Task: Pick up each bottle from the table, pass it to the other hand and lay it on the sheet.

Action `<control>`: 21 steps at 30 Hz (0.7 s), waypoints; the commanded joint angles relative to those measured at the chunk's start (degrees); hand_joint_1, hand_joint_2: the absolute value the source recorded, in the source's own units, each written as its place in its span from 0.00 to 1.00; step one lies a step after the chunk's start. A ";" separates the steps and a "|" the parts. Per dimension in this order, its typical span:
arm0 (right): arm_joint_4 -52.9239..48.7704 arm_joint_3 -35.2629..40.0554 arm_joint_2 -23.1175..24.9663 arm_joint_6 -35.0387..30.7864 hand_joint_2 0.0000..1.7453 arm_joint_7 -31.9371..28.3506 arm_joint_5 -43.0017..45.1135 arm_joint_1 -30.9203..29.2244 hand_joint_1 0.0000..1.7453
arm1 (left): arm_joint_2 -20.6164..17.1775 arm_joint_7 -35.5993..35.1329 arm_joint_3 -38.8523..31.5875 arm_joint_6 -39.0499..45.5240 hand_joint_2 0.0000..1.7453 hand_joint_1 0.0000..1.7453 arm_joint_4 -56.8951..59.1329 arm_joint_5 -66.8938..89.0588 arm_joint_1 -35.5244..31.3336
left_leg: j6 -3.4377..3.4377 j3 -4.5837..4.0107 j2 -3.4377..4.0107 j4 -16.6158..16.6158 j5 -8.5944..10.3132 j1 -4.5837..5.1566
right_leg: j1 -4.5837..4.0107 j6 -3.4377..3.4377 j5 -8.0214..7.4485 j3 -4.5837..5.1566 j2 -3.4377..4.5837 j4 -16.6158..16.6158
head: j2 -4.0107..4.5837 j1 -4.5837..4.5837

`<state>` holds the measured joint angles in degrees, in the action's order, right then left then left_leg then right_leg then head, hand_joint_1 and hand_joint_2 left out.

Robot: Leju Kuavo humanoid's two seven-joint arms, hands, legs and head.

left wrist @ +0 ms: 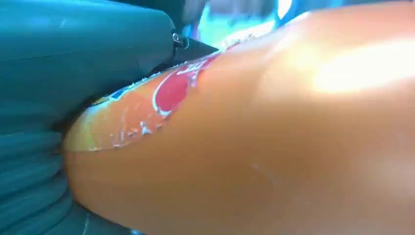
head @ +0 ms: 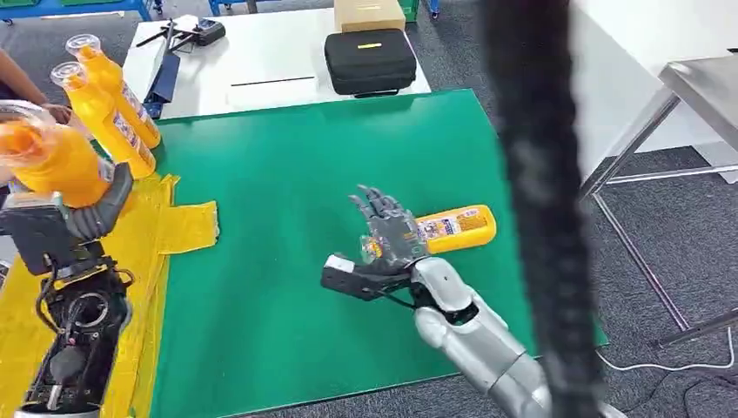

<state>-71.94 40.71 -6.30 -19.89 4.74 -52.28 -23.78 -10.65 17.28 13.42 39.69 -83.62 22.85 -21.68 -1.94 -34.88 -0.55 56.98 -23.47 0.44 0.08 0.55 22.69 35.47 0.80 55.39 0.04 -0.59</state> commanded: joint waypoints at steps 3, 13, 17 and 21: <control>-13.68 -10.49 -9.25 2.30 1.00 -3.52 -2.42 -1.01 0.00 | -6.18 -10.50 0.07 -1.36 1.00 1.00 26.72 29.06 0.39 | 0.10 0.26 0.11 -0.05 -0.07 0.08 | 0.07 0.02 0.07 -0.22 0.04 0.01 | 0.00 -0.02; -13.06 -9.95 -8.75 2.25 1.00 -3.58 -2.69 -0.77 0.00 | -6.07 -11.14 0.08 -2.24 1.00 1.00 25.30 29.53 0.03 | 0.15 0.29 0.01 0.06 -0.16 -0.02 | -0.01 0.03 0.16 -0.30 -0.02 0.07 | 0.00 0.02; -13.06 -9.95 -8.75 2.25 1.00 -3.58 -2.69 -0.77 0.00 | -6.07 -11.14 0.08 -2.24 1.00 1.00 25.30 29.53 0.03 | 0.09 0.13 0.03 0.00 -0.06 -0.01 | 0.01 0.02 0.06 -0.14 0.04 0.02 | 0.00 0.02; -12.10 -9.12 -10.71 6.33 1.00 -3.35 -0.57 -3.86 0.00 | -7.19 -17.72 6.11 -13.35 1.00 1.00 33.73 41.53 -1.26 | 0.13 0.23 0.05 0.03 -0.12 0.01 | 0.02 0.02 0.12 -0.22 0.04 0.07 | 0.00 0.02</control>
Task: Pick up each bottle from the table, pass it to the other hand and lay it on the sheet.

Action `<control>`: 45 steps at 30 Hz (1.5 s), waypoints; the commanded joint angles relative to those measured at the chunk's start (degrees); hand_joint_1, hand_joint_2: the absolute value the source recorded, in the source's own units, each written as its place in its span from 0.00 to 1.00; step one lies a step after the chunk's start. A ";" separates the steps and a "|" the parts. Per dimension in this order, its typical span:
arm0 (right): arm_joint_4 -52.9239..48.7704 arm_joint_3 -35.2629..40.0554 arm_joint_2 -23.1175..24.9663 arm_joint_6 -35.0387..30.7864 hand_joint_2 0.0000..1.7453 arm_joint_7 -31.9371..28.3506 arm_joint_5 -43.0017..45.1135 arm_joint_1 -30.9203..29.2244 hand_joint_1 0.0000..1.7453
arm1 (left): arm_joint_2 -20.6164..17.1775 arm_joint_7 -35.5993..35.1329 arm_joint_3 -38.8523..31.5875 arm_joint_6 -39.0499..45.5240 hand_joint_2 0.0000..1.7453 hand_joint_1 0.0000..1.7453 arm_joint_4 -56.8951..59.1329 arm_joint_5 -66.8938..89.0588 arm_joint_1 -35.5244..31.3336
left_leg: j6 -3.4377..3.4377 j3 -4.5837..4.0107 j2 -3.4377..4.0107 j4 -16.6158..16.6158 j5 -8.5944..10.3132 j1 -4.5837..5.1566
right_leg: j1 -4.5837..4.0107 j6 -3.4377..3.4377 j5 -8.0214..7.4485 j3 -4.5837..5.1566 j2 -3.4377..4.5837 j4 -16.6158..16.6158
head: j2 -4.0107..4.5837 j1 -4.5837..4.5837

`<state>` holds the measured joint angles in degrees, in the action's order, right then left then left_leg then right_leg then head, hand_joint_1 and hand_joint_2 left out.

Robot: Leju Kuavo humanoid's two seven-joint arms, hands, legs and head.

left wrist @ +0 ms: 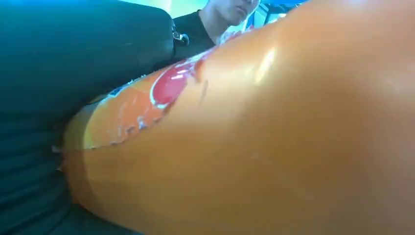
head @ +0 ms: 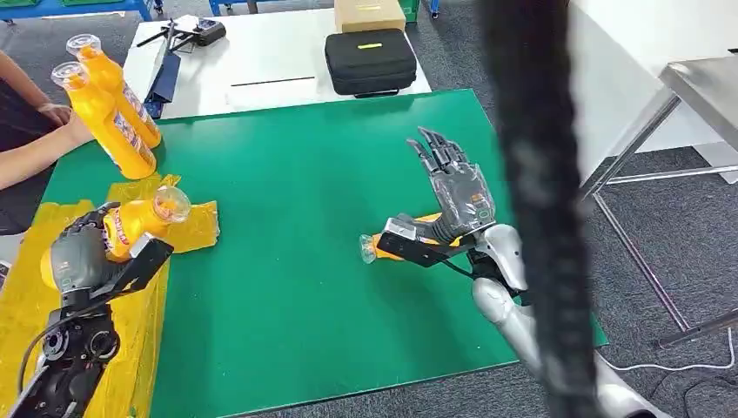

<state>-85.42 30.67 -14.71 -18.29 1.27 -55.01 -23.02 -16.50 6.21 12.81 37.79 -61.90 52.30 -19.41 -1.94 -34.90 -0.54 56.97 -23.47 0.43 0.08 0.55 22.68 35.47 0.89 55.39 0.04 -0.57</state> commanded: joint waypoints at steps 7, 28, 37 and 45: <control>8.08 2.36 -5.79 15.67 1.00 -1.09 3.46 -6.99 0.00 | 2.46 -5.26 14.66 -21.75 1.00 1.00 24.64 10.78 -7.68 | 0.11 0.32 -0.17 -0.02 -0.05 0.06 | 0.04 0.05 0.13 -0.37 -0.28 -0.01 | 0.00 0.02; 39.23 19.33 -10.20 30.69 1.00 -11.06 7.46 -21.99 0.00 | -1.62 1.21 17.19 -47.82 0.00 0.00 4.10 -23.09 -7.32 | 0.00 0.60 -0.66 -0.04 0.25 0.09 | 0.05 0.14 -0.05 -0.81 -0.71 -0.02 | 0.00 -0.02; 42.83 20.82 -9.93 29.32 1.00 -11.38 7.49 -23.18 0.00 | -2.90 -0.48 14.54 -45.40 0.00 0.00 -4.93 -29.14 -4.82 | 0.07 0.42 -0.54 0.09 0.15 0.05 | 0.00 0.13 0.03 -0.59 -0.69 0.09 | 0.00 -0.02; 51.07 22.72 -6.62 26.29 1.00 -13.72 6.35 -24.14 0.00 | -1.72 -0.31 9.10 -39.69 0.00 0.00 -22.54 -37.34 0.90 | 0.01 0.22 -0.54 0.06 0.21 0.03 | -0.01 0.15 -0.03 -0.41 -0.69 0.03 | 0.00 -0.02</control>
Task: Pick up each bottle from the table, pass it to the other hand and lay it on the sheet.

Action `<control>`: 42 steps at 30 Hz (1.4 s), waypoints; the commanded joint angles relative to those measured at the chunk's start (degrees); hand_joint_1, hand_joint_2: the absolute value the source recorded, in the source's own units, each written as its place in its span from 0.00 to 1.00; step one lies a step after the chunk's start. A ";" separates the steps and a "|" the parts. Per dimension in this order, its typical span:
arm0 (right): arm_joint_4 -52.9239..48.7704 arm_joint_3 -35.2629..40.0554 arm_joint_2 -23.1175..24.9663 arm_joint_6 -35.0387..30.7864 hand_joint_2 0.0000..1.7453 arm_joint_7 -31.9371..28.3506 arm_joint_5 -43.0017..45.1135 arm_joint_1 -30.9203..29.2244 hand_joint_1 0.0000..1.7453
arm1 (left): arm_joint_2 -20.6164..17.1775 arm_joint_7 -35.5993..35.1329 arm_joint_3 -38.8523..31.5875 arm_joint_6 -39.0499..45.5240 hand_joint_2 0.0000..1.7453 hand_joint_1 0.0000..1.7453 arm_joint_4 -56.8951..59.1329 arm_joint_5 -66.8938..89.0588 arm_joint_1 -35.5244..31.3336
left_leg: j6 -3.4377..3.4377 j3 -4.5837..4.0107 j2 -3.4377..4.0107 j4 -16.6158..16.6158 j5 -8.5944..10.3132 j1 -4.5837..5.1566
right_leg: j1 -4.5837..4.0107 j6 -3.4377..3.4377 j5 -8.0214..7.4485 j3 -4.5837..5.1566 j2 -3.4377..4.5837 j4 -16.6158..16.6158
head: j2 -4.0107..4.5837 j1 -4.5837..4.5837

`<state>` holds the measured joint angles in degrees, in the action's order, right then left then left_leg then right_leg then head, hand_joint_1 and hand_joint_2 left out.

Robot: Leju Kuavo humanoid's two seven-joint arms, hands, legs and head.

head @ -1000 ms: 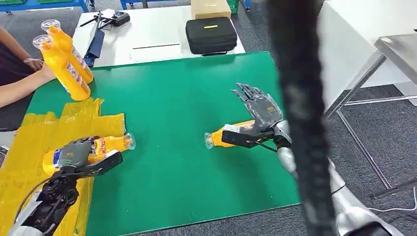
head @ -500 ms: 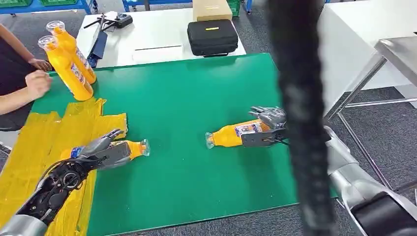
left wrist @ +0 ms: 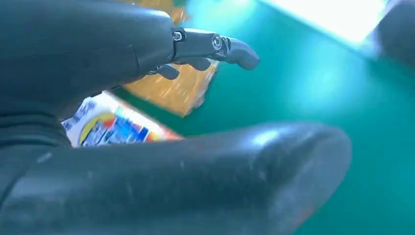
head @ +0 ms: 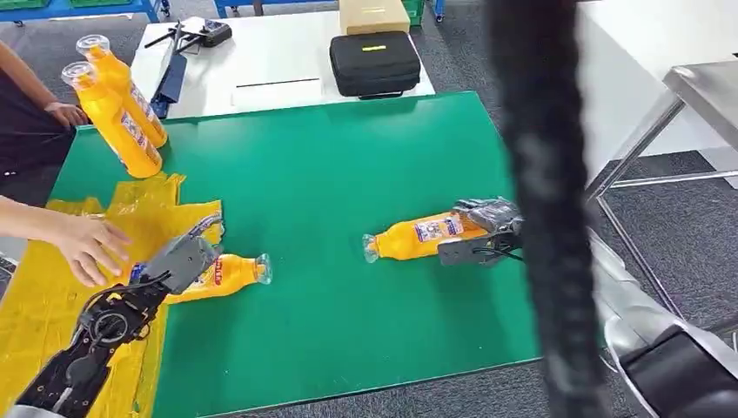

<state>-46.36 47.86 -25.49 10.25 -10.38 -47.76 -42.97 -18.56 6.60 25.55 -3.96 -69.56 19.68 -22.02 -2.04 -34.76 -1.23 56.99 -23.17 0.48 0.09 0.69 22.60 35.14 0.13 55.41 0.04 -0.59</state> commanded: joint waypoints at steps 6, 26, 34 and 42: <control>19.40 7.95 9.72 -7.72 1.00 -1.98 -3.28 -3.74 0.00 | -0.23 0.37 -2.82 2.83 0.00 0.00 -19.94 -10.09 4.38 | 0.12 0.07 0.21 0.01 -0.08 -0.04 | -0.05 -0.01 0.01 -0.08 0.15 -0.03 | 0.00 0.00; 28.83 12.33 17.75 -6.05 1.00 0.55 -7.00 6.30 1.00 | 1.32 -0.15 0.81 5.00 0.00 0.00 -20.52 -12.93 1.47 | 0.44 1.57 0.73 -0.17 -0.42 -0.24 | -0.20 -0.16 0.02 -1.24 0.73 -0.28 | 0.00 0.00; 15.79 -6.90 15.38 -11.83 1.00 -3.90 12.43 7.31 1.00 | 4.71 -4.67 -5.50 3.29 0.00 0.00 -18.55 -31.09 6.73 | 0.54 2.58 0.96 -0.08 -1.13 -0.26 | -0.37 -0.43 0.60 -1.84 0.96 -0.18 | 0.00 0.04; -8.77 -18.99 14.00 -10.19 1.00 -5.25 30.29 13.45 1.00 | 5.71 -5.32 -8.89 5.22 1.00 0.00 -19.13 -42.83 9.88 | 0.53 2.28 0.99 -0.07 -1.13 -0.28 | -0.37 -0.50 0.64 -1.88 1.06 -0.10 | 0.00 0.02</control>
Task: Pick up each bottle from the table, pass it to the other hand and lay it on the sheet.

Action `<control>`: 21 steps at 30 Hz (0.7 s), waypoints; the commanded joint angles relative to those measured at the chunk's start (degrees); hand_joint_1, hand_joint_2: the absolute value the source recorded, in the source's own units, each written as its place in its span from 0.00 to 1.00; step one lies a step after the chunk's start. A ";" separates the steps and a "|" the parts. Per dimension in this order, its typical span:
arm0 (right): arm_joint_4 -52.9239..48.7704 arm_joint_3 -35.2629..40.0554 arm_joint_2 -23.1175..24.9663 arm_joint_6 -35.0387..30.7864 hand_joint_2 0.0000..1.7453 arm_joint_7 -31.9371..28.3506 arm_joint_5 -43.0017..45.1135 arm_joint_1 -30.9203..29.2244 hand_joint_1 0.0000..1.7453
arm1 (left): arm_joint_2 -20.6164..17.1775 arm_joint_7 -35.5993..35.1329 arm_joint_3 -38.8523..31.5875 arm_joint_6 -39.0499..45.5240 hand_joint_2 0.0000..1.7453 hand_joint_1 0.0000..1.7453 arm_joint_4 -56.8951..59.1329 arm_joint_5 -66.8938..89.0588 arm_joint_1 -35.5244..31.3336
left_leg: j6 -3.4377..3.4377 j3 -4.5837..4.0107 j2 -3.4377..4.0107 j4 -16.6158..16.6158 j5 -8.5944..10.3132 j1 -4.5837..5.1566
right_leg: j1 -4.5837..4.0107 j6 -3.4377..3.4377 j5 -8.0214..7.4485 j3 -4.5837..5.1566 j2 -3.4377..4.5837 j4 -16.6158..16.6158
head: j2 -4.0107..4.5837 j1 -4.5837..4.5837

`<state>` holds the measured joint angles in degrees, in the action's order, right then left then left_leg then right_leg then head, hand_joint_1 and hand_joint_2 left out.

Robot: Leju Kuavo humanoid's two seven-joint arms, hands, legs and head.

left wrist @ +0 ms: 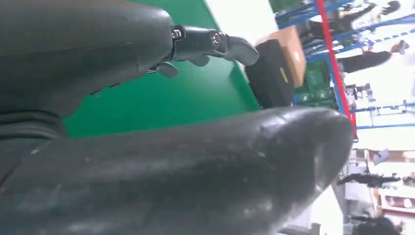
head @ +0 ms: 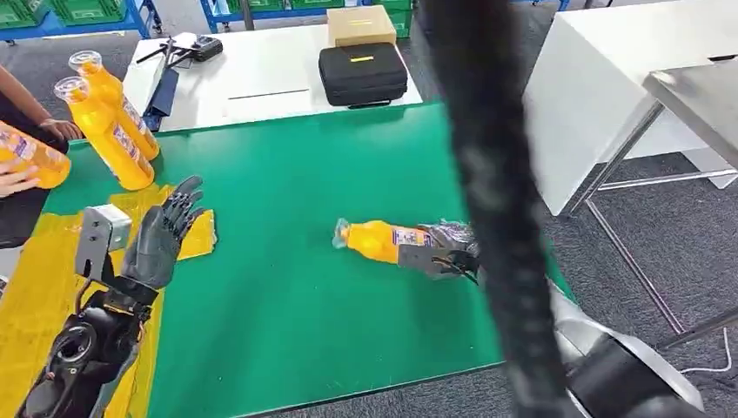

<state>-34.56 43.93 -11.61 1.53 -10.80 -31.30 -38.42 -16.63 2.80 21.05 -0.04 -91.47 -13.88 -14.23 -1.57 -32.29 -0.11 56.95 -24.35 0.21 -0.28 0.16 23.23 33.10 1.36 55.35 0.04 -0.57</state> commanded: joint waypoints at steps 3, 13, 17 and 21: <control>-39.82 -21.43 2.02 -5.58 1.00 0.49 22.55 15.44 1.00 | 5.71 1.07 -4.50 2.83 1.00 0.00 2.26 -15.44 2.45 | 0.10 -0.54 -0.23 0.01 0.06 0.05 | 0.06 0.07 0.10 0.46 -0.36 0.07 | 0.00 0.02; -33.85 -20.08 7.45 -9.63 1.00 4.24 25.64 12.22 1.00 | 9.34 1.56 1.40 6.26 1.00 0.00 0.42 -17.78 -0.69 | 0.04 -1.31 -0.31 0.08 0.19 0.02 | 0.14 0.08 0.04 1.14 -0.43 0.15 | 0.00 0.02; -33.17 -19.63 8.28 -9.51 1.00 4.98 25.63 11.54 1.00 | 9.82 1.91 2.14 5.37 1.00 0.00 0.14 -18.42 -1.09 | 0.11 -1.27 -0.33 0.11 0.16 0.09 | 0.21 0.07 0.10 1.12 -0.52 0.20 | 0.00 0.00; -26.68 -14.55 13.24 -10.84 1.00 8.01 21.30 6.77 1.00 | 13.58 2.76 7.45 8.94 1.00 0.00 -0.91 -13.66 -4.11 | 0.03 -1.44 -0.25 0.13 0.20 0.06 | 0.18 0.05 -0.01 1.29 -0.31 0.18 | 0.00 -0.02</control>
<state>-68.67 25.00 -4.57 -7.96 -5.45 -6.66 -25.05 -7.71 4.72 21.22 5.64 -92.63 -31.80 -12.91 -1.62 -33.68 -0.43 56.97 -24.12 0.29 -0.08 0.19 23.22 34.33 1.06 55.44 0.04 -0.59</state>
